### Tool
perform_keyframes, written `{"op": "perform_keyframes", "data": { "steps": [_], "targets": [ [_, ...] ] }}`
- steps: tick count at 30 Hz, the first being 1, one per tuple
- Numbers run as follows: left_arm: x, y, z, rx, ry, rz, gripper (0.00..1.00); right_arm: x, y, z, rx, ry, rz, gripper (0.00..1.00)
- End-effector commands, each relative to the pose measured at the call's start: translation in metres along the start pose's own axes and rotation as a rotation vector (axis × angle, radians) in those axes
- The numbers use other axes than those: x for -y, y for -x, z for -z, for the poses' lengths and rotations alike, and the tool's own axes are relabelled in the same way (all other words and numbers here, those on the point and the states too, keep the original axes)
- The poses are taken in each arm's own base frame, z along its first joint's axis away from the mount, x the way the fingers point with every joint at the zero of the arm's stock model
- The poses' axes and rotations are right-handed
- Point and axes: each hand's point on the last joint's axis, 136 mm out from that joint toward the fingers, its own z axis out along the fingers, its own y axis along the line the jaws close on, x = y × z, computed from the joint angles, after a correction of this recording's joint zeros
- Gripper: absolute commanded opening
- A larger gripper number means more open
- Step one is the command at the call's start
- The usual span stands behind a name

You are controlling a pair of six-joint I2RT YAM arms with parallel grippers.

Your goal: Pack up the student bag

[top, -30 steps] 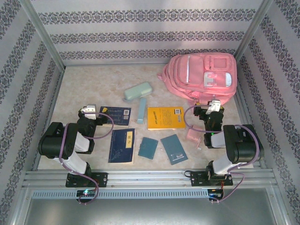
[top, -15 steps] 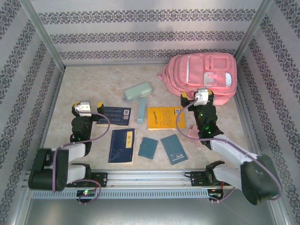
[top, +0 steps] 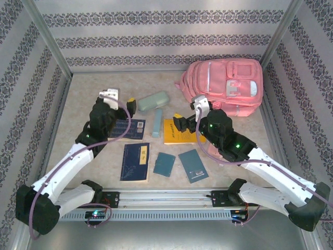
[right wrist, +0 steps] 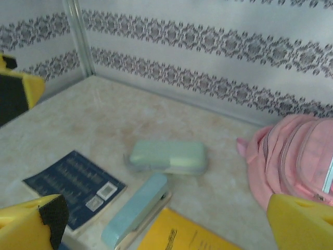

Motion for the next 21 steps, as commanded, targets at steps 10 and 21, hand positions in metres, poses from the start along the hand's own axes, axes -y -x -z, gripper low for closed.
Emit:
{"op": "perform_keyframes", "data": {
  "steps": [10, 21],
  "targets": [
    [-0.02, -0.078, 0.028, -0.899, 0.285, -0.011, 1.0, 0.03, -0.038, 0.024, -0.512, -0.214, 0.001, 0.98],
    [-0.008, -0.029, 0.03, -0.419, 0.078, 0.265, 1.0, 0.1, 0.002, -0.011, -0.351, -0.263, -0.429, 0.97]
  ]
}}
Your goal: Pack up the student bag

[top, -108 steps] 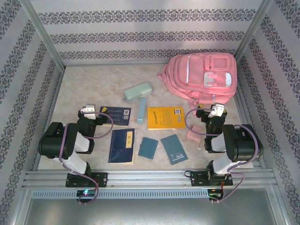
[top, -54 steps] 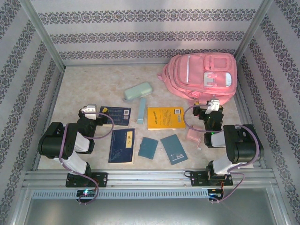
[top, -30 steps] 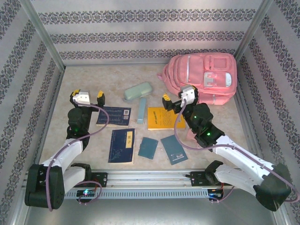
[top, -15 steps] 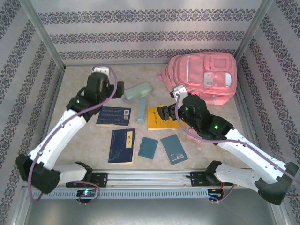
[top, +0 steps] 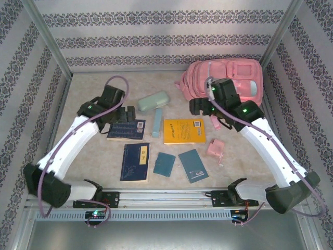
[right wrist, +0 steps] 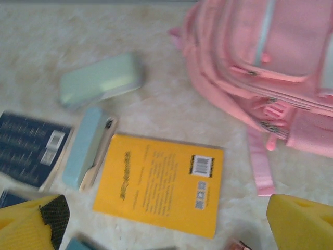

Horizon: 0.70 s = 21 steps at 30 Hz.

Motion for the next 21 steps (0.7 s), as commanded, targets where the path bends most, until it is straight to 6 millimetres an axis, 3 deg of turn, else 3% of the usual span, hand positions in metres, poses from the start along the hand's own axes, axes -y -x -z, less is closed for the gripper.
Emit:
{"op": "perform_keyframes", "data": {
  "steps": [1, 5, 7, 12, 15, 21],
  "targets": [
    [0.002, 0.025, 0.026, 0.222, -0.098, 0.13, 1.0, 0.001, 0.026, -0.005, 0.062, 0.018, -0.118, 0.97],
    [0.017, 0.011, 0.034, 0.198, -0.221, 0.119, 1.0, 0.011, 0.044, -0.041, 0.027, -0.033, -0.166, 0.98],
    [0.023, 0.004, 0.031, 0.149, -0.242, 0.116, 1.0, 0.036, 0.056, -0.059, 0.097, -0.159, -0.233, 0.98],
    [0.032, -0.01, 0.028, 0.09, -0.29, 0.117, 1.0, 0.078, 0.073, -0.125, 0.038, -0.106, -0.447, 0.92],
    [0.044, -0.017, 0.028, 0.032, -0.346, 0.111, 1.0, 0.096, 0.08, -0.166, 0.008, -0.087, -0.471, 0.85],
    [0.062, -0.03, 0.032, -0.045, -0.464, 0.108, 1.0, 0.12, 0.094, -0.233, -0.079, -0.065, -0.452, 0.82]
  ]
}}
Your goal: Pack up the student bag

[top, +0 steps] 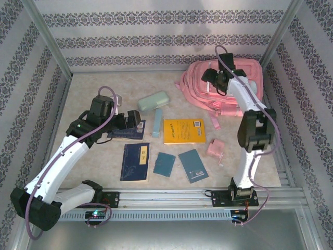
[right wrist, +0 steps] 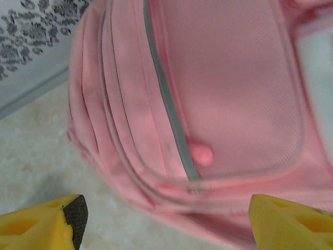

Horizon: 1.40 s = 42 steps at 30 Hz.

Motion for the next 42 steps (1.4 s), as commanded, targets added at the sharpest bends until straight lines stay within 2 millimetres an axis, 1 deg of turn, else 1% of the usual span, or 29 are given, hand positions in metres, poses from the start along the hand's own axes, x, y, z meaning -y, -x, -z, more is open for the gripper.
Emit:
{"op": "perform_keyframes", "data": {
  "steps": [1, 4, 6, 8, 11, 12, 14, 15, 16, 18, 19, 20, 21, 23, 26, 28, 31, 33, 35, 39, 42],
  "targets": [
    [0.013, -0.012, 0.001, -0.063, -0.085, 0.021, 1.0, -0.015, 0.009, -0.019, -0.035, 0.053, 0.048, 0.83],
    [0.017, -0.013, 0.002, -0.084, -0.101, 0.039, 1.0, -0.006, 0.013, -0.049, -0.067, 0.019, 0.045, 0.85],
    [0.02, -0.014, 0.003, -0.093, -0.118, 0.046, 0.99, -0.004, 0.012, -0.065, -0.087, 0.009, 0.041, 0.86],
    [0.021, -0.014, 0.004, -0.097, -0.122, 0.048, 0.99, -0.01, 0.008, -0.079, -0.114, 0.036, 0.037, 0.86],
    [0.019, -0.015, 0.006, -0.096, -0.112, 0.038, 0.99, -0.031, 0.003, -0.093, -0.147, 0.11, 0.069, 0.81],
    [0.017, -0.016, 0.006, -0.098, -0.103, 0.036, 0.99, -0.039, 0.0, -0.096, -0.157, 0.13, 0.085, 0.75],
    [0.017, -0.015, 0.006, -0.095, -0.1, 0.033, 0.98, -0.053, -0.003, -0.099, -0.167, 0.166, 0.107, 0.6],
    [0.017, -0.014, 0.006, -0.092, -0.101, 0.035, 0.98, -0.058, -0.005, -0.101, -0.171, 0.177, 0.109, 0.48],
    [0.017, -0.012, 0.006, -0.089, -0.101, 0.038, 0.98, -0.061, -0.006, -0.103, -0.176, 0.19, 0.101, 0.37],
    [0.02, -0.01, 0.005, -0.088, -0.116, 0.041, 0.98, -0.063, -0.006, -0.105, -0.183, 0.205, 0.085, 0.19],
    [0.021, -0.01, 0.004, -0.088, -0.121, 0.041, 0.98, -0.064, -0.005, -0.104, -0.18, 0.206, 0.087, 0.1],
    [0.021, -0.009, 0.004, -0.087, -0.121, 0.041, 0.98, -0.066, -0.002, -0.101, -0.174, 0.209, 0.092, 0.04],
    [0.021, -0.008, 0.003, -0.088, -0.119, 0.042, 0.98, -0.067, 0.002, -0.097, -0.163, 0.212, 0.097, 0.0],
    [0.019, -0.007, 0.004, -0.081, -0.107, 0.037, 0.98, -0.072, 0.013, -0.085, -0.13, 0.221, 0.112, 0.0],
    [0.014, -0.004, 0.004, -0.071, -0.073, 0.052, 0.98, -0.066, 0.032, -0.064, -0.078, 0.181, 0.115, 0.0],
    [0.012, 0.0, 0.004, -0.062, -0.059, 0.06, 0.97, -0.067, 0.044, -0.046, -0.044, 0.175, 0.137, 0.0],
    [0.011, 0.008, 0.007, -0.041, -0.038, 0.052, 0.95, -0.076, 0.056, -0.016, -0.003, 0.198, 0.179, 0.0],
    [0.007, 0.013, 0.011, -0.027, -0.004, 0.041, 0.95, -0.088, 0.059, 0.002, 0.008, 0.243, 0.203, 0.0],
    [0.008, 0.017, 0.016, -0.014, -0.002, 0.015, 0.95, -0.11, 0.056, 0.023, 0.002, 0.36, 0.246, 0.0],
    [0.008, 0.021, 0.025, -0.001, 0.015, -0.02, 0.94, -0.132, 0.052, 0.06, 0.031, 0.417, 0.319, 0.0],
    [0.006, 0.02, 0.032, 0.004, 0.033, -0.03, 0.92, -0.144, 0.047, 0.086, 0.049, 0.438, 0.366, 0.0]
  ]
}}
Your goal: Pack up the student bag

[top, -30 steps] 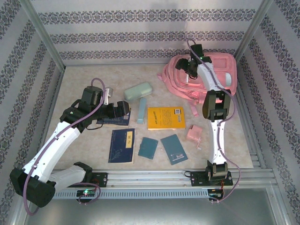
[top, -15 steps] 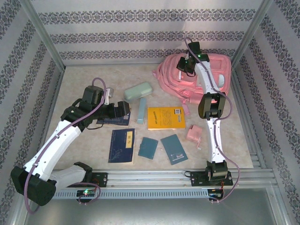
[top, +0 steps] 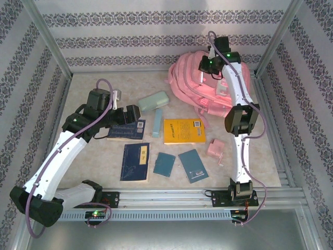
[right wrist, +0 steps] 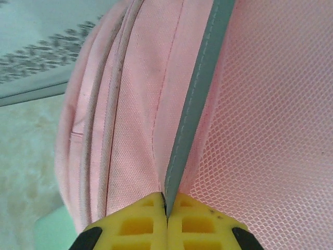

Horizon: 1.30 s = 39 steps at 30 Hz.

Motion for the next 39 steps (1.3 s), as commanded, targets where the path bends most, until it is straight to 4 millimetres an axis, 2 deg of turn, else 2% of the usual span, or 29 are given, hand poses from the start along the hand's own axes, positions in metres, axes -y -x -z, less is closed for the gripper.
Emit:
{"op": "perform_keyframes", "data": {
  "steps": [1, 4, 8, 14, 17, 21, 25, 31, 37, 39],
  "targets": [
    [-0.011, 0.0, 0.016, 0.012, 0.062, -0.03, 0.92, -0.079, 0.024, 0.074, 0.149, 0.156, 0.195, 0.0],
    [-0.018, -0.004, 0.02, 0.008, 0.096, -0.029, 0.89, -0.09, 0.014, 0.088, 0.165, 0.092, 0.292, 0.0],
    [-0.021, -0.014, 0.014, -0.02, 0.092, -0.007, 0.87, -0.104, -0.013, 0.099, 0.14, 0.003, 0.454, 0.0],
    [-0.022, -0.016, 0.02, 0.004, 0.081, -0.028, 0.87, -0.105, -0.047, 0.116, 0.088, -0.082, 0.582, 0.0],
    [-0.017, -0.016, 0.021, 0.0, 0.059, -0.037, 0.87, -0.111, -0.062, 0.124, 0.065, -0.022, 0.455, 0.0],
    [-0.01, -0.013, 0.022, 0.0, 0.025, -0.029, 0.87, -0.135, -0.096, 0.134, 0.014, 0.123, 0.292, 0.0],
    [0.003, -0.006, 0.024, -0.01, -0.014, -0.014, 0.84, -0.15, -0.125, 0.138, -0.022, 0.124, 0.161, 0.0],
    [0.031, -0.008, 0.02, -0.104, -0.094, -0.045, 0.73, -0.162, -0.12, 0.146, 0.046, 0.152, -0.108, 0.0],
    [0.046, -0.038, -0.001, -0.214, -0.087, -0.157, 0.67, -0.17, -0.122, 0.12, -0.019, 0.16, -0.264, 0.0],
    [0.054, -0.052, -0.012, -0.264, -0.08, -0.214, 0.66, -0.165, -0.126, 0.108, -0.041, 0.121, -0.326, 0.0]
  ]
}}
